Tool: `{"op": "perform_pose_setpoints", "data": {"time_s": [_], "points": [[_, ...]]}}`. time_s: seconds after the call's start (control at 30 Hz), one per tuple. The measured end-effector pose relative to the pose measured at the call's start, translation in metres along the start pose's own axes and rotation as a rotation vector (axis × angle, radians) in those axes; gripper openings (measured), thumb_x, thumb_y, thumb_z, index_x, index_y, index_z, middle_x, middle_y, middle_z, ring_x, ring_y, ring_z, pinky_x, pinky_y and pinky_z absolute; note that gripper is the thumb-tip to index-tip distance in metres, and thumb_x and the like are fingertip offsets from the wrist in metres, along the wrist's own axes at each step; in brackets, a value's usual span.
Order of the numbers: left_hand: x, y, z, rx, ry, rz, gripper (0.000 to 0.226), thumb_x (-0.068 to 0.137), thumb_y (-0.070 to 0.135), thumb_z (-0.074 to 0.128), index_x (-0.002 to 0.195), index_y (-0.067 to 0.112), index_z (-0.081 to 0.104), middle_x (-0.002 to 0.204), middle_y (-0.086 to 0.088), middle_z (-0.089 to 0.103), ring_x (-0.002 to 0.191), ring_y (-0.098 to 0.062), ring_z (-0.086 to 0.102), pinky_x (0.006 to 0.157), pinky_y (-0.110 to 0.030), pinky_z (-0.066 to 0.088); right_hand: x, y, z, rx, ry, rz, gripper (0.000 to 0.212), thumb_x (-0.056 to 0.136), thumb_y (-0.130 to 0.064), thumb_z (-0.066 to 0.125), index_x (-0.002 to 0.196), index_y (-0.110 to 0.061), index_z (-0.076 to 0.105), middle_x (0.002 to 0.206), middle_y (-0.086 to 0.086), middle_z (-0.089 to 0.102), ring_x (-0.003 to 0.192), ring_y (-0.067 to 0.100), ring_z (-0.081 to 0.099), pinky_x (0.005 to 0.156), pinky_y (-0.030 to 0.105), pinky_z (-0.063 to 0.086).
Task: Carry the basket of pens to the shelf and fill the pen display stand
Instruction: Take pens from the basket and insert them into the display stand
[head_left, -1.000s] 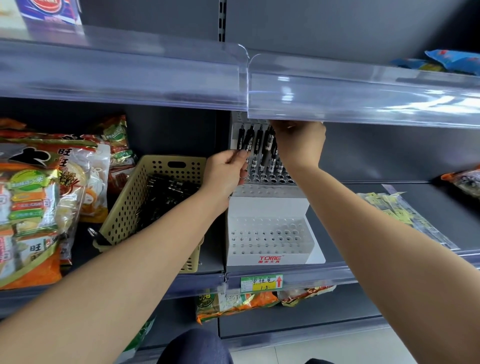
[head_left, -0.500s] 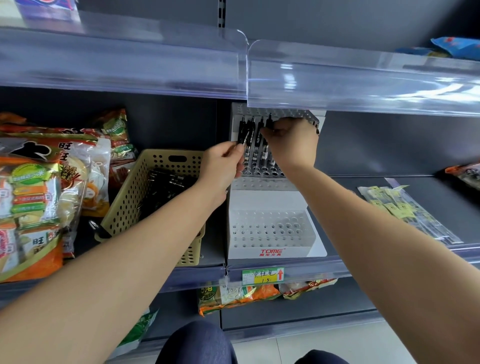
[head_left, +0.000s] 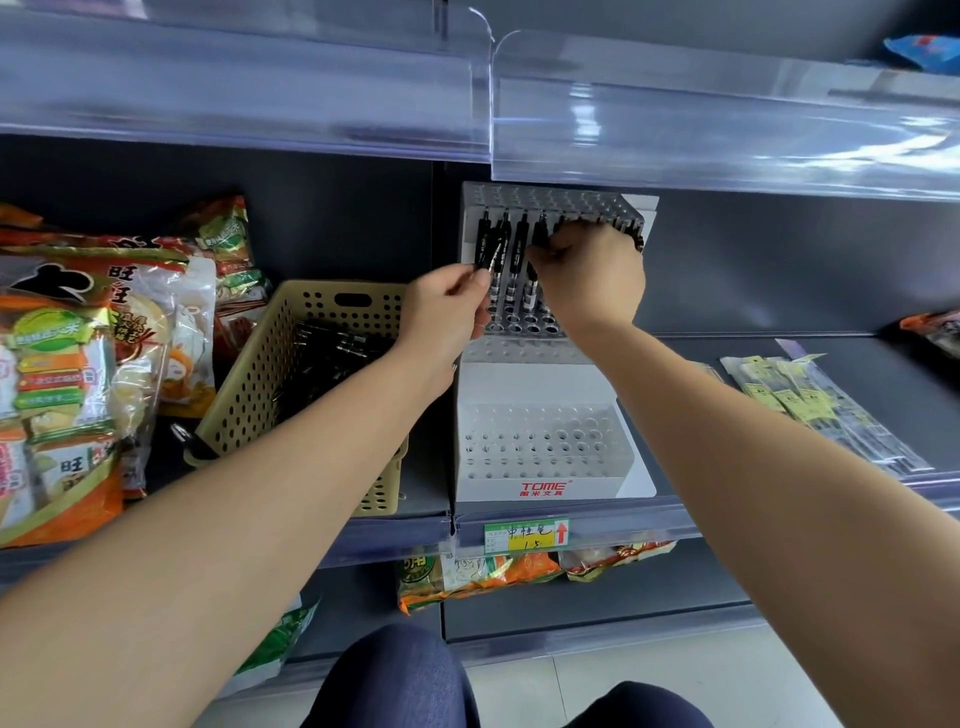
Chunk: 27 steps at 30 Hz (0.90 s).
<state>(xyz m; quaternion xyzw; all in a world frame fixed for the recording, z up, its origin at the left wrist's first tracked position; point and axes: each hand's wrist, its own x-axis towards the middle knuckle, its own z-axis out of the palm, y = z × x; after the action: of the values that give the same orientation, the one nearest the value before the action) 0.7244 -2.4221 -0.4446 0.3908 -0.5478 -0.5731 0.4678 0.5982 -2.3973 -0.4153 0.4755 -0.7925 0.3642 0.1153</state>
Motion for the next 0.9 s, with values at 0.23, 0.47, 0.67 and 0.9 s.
{"op": "perform_pose_setpoints", "data": {"time_s": [0.23, 0.47, 0.67, 0.9], "points": [[0.002, -0.001, 0.002, -0.005, 0.010, 0.009, 0.011, 0.097, 0.014, 0.053, 0.099, 0.013, 0.064, 0.071, 0.002, 0.057, 0.061, -0.010, 0.052, 0.056, -0.019, 0.045, 0.001, 0.002, -0.002, -0.051, -0.035, -0.008, 0.028, 0.088, -0.035, 0.059, 0.075, -0.011, 0.067, 0.074, 0.010, 0.066, 0.067, 0.027, 0.052, 0.056, 0.024, 0.032], [0.003, -0.002, 0.004, -0.055, 0.015, 0.013, 0.007, 0.094, 0.011, 0.058, 0.089, 0.014, 0.062, 0.075, -0.003, 0.062, 0.065, -0.016, 0.059, 0.066, -0.029, 0.052, 0.002, 0.004, -0.003, -0.054, -0.058, -0.029, 0.030, 0.087, -0.040, 0.061, 0.077, -0.012, 0.068, 0.074, 0.008, 0.065, 0.071, 0.029, 0.059, 0.057, 0.024, 0.035], [0.000, 0.000, 0.006, -0.089, -0.010, -0.003, 0.011, 0.095, 0.009, 0.057, 0.088, 0.016, 0.061, 0.085, -0.006, 0.064, 0.077, -0.019, 0.064, 0.069, -0.028, 0.053, -0.009, -0.001, -0.003, 0.416, -0.053, 0.050, 0.052, 0.090, -0.048, 0.054, 0.065, -0.003, 0.059, 0.063, 0.016, 0.064, 0.061, 0.037, 0.059, 0.052, 0.035, 0.048], [-0.007, 0.004, 0.006, -0.072, -0.027, -0.009, 0.008, 0.095, 0.009, 0.056, 0.089, 0.013, 0.060, 0.098, -0.015, 0.069, 0.081, -0.024, 0.065, 0.080, -0.038, 0.055, -0.020, -0.014, -0.020, 0.840, -0.320, 0.134, 0.026, 0.081, -0.016, 0.075, 0.100, -0.001, 0.066, 0.074, 0.002, 0.069, 0.050, 0.005, 0.063, 0.043, 0.014, 0.043]]}}
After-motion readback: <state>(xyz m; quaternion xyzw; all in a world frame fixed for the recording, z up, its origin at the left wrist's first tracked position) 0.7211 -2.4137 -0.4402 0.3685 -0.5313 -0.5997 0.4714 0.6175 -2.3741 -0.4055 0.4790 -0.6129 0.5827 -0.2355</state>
